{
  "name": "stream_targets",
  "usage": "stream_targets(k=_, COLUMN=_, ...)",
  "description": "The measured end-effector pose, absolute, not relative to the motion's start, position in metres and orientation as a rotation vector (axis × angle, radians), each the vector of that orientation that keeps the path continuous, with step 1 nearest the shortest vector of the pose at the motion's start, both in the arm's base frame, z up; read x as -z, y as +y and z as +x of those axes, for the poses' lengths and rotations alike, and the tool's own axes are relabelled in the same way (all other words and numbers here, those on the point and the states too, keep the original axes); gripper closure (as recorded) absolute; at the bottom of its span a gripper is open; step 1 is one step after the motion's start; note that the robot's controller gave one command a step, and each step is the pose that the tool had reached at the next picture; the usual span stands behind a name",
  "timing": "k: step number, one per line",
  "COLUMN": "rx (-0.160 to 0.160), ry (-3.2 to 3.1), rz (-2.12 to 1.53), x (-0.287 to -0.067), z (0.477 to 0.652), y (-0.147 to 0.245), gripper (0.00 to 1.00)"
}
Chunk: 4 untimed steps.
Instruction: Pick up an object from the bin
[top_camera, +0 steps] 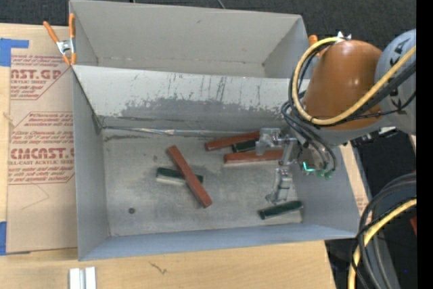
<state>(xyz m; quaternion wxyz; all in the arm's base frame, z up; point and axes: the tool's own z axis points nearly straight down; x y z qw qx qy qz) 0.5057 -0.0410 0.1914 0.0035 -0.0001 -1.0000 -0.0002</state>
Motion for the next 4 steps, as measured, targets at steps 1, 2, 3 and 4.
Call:
stream_targets(k=1, rx=0.000, ry=-3.143, rz=0.001, x=-0.196, z=0.507, y=-0.041, gripper=0.00)
stream_targets(k=2, rx=0.000, ry=-3.154, rz=-0.072, x=-0.151, z=0.547, y=-0.065, gripper=0.00)
stream_targets(k=3, rx=0.000, ry=-3.145, rz=-0.137, x=-0.079, z=0.554, y=-0.044, gripper=0.00)
stream_targets(k=4, rx=-0.003, ry=-3.148, rz=-0.151, x=-0.073, z=0.588, y=-0.089, gripper=1.00)
